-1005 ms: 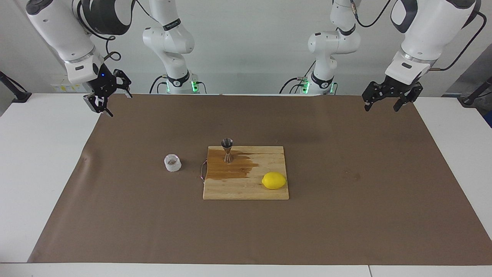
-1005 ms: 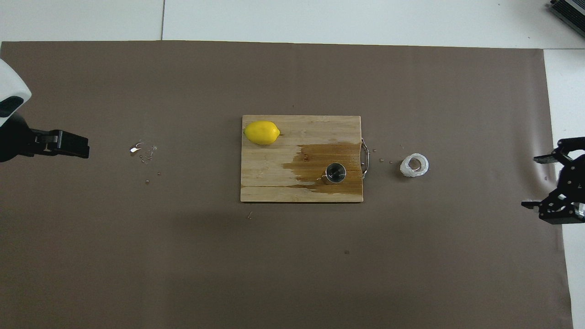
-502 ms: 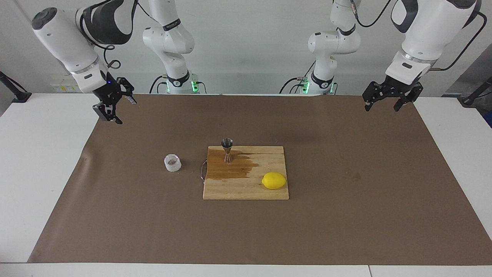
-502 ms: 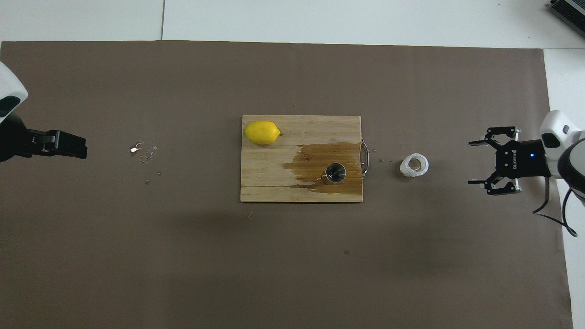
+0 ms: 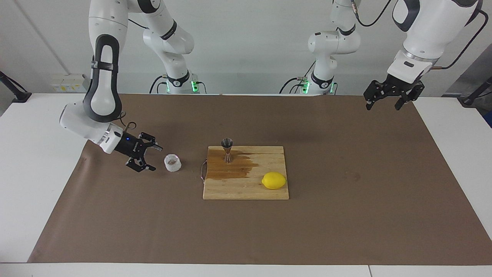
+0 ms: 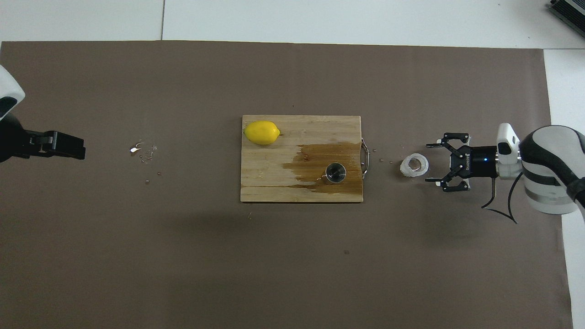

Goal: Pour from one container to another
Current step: 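Close the right gripper around the small white cup, then lift the white cup with the right gripper above the metal cup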

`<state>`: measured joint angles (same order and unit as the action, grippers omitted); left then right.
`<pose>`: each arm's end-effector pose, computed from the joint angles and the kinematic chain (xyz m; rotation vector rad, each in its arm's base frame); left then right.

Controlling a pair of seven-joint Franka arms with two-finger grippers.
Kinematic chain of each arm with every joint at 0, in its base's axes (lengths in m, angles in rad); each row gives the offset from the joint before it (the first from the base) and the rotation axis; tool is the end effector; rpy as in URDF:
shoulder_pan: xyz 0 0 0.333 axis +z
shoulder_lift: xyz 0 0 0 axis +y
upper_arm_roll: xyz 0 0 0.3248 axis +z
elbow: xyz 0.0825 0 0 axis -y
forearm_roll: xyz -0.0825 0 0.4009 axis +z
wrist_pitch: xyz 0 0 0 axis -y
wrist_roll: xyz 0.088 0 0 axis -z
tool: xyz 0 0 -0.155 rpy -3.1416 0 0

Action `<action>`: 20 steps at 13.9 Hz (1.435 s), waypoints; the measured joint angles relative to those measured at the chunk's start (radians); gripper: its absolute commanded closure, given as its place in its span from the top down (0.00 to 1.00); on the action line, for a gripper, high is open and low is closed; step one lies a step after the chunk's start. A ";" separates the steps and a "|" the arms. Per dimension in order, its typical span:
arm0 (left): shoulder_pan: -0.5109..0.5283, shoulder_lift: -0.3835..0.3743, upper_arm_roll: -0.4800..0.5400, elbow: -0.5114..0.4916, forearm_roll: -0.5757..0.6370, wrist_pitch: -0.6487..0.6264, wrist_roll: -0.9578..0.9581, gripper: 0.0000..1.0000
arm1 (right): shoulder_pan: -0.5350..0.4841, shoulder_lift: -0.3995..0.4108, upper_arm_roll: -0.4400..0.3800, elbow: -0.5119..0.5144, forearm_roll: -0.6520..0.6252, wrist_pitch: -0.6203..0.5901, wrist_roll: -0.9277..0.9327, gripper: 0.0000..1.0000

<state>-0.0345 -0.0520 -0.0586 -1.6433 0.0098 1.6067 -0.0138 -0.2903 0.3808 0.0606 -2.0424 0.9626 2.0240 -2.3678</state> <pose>0.5561 -0.0511 0.5822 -3.1270 0.1244 -0.0250 0.5808 -0.0505 0.2100 -1.7812 -1.6749 -0.8512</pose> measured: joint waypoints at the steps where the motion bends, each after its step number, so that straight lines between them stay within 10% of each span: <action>1: 0.000 0.000 0.000 0.000 0.000 0.000 0.000 1.00 | 0.005 0.007 0.002 0.000 0.000 -0.004 -0.002 1.00; 5: 0.000 0.000 0.000 0.000 0.000 0.001 0.000 1.00 | 0.047 0.009 0.004 0.003 0.000 0.002 -0.002 1.00; 7: 0.001 -0.001 0.003 0.000 0.000 0.001 0.000 1.00 | 0.066 0.009 0.004 0.000 0.000 0.018 -0.002 0.47; 10: 0.011 -0.001 0.007 -0.001 0.000 0.001 0.000 1.00 | 0.078 0.008 0.003 -0.015 0.000 0.083 -0.039 0.22; 20: 0.049 -0.001 0.006 -0.001 -0.027 0.006 0.000 1.00 | 0.209 -0.125 0.005 0.004 -0.125 0.135 0.337 0.24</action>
<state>0.0144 -0.0525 -0.0526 -1.6439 -0.0169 1.6130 -0.0142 -0.0812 0.2559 0.0653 -2.0382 0.8377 2.1591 -2.0311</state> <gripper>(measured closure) 0.000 0.485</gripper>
